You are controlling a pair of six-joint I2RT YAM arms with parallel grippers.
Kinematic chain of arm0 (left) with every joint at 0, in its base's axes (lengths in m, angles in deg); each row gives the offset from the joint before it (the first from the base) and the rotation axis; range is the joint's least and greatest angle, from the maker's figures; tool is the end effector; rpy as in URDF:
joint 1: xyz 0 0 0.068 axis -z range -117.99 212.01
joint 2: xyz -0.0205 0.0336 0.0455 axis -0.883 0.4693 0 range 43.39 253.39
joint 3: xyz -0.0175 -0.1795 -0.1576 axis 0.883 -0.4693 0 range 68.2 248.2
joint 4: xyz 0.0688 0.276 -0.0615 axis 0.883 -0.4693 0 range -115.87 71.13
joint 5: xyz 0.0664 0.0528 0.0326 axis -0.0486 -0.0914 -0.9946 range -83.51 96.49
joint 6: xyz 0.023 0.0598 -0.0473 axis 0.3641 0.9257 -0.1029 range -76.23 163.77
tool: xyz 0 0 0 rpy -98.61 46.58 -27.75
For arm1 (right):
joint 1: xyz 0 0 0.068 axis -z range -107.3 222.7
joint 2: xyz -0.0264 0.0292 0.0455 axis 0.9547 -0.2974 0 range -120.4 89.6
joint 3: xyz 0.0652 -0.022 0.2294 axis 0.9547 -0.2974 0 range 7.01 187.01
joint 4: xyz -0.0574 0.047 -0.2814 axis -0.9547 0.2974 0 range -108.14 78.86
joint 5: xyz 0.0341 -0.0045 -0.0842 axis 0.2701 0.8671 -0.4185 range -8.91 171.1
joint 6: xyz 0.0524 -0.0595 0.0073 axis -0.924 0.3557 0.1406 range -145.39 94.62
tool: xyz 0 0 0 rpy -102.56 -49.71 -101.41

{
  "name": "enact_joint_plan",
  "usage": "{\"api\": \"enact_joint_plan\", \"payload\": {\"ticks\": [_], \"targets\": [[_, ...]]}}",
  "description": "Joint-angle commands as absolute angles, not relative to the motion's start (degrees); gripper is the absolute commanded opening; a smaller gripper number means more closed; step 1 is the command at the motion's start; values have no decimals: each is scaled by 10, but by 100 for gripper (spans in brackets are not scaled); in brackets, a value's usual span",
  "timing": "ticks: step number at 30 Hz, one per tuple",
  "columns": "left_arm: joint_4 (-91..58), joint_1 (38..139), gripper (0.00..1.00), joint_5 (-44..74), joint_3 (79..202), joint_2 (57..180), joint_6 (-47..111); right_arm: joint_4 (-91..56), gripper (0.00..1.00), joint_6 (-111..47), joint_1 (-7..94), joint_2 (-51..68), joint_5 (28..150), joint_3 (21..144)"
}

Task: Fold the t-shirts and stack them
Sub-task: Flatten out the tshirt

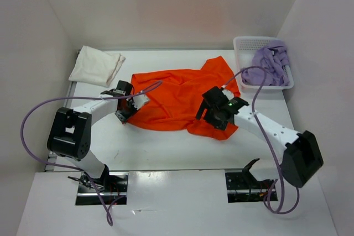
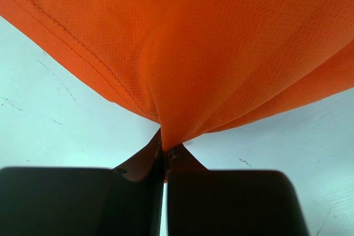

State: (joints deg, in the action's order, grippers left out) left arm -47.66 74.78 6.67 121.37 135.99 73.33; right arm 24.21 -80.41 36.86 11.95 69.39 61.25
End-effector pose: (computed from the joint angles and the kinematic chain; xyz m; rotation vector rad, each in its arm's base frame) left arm 0.3266 -0.0742 0.0811 0.9989 2.5775 0.0732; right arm 0.2565 0.1681 0.1542 0.5073 2.6457 0.2185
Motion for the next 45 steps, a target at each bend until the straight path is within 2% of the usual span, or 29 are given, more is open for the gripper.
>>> {"api": "enact_joint_plan", "payload": {"ticks": [1,4,8,9,12,17,20,21,23,25,26,27,30,31,33,34,35,37,41,44,45], "targets": [[-494,748,0,89,1212,1340,717,271,90,-888,358,155,715,586],[-507,748,0,89,1212,1332,717,323,90,-954,358,155,709,564],[-507,748,0,89,1212,1320,717,314,92,-1008,374,160,704,509],[-512,748,0,89,1212,1320,717,308,99,-1008,381,160,709,509],[-512,748,0,89,1212,1313,717,284,100,-985,411,152,714,495],[-512,753,0,89,1207,1308,711,205,100,-945,465,97,708,477],[-512,758,0,89,1207,1302,711,179,97,-919,465,40,713,511],[-512,758,0,89,1202,1302,706,179,94,-914,465,16,713,517],[-512,758,0,89,1201,1291,706,165,69,-905,465,1,719,523],[-512,758,0,89,1196,1283,699,159,37,-899,465,1,719,523],[-512,758,0,81,1196,1274,691,159,5,-887,473,1,719,536],[-504,751,0,74,1209,1274,691,159,0,-874,478,1,719,548],[-489,723,0,74,1285,1268,679,197,0,-785,512,-13,679,694],[-489,723,0,74,1369,1274,679,216,0,-759,521,-38,666,817],[-489,718,0,54,1461,1288,691,275,0,-680,533,-69,634,954],[-489,718,0,46,1503,1288,698,296,0,-658,533,-99,624,1084],[-489,718,0,39,1573,1293,717,342,0,-643,533,-111,612,1144],[-489,718,0,18,1620,1294,736,376,0,-611,533,-127,588,1266],[-511,718,0,11,1638,1272,760,411,0,-586,533,-105,566,1324],[-524,718,0,18,1572,1231,760,404,0,-586,528,-40,559,1243],[-533,718,0,18,1551,1221,760,387,0,-592,527,-19,574,1169]]}}
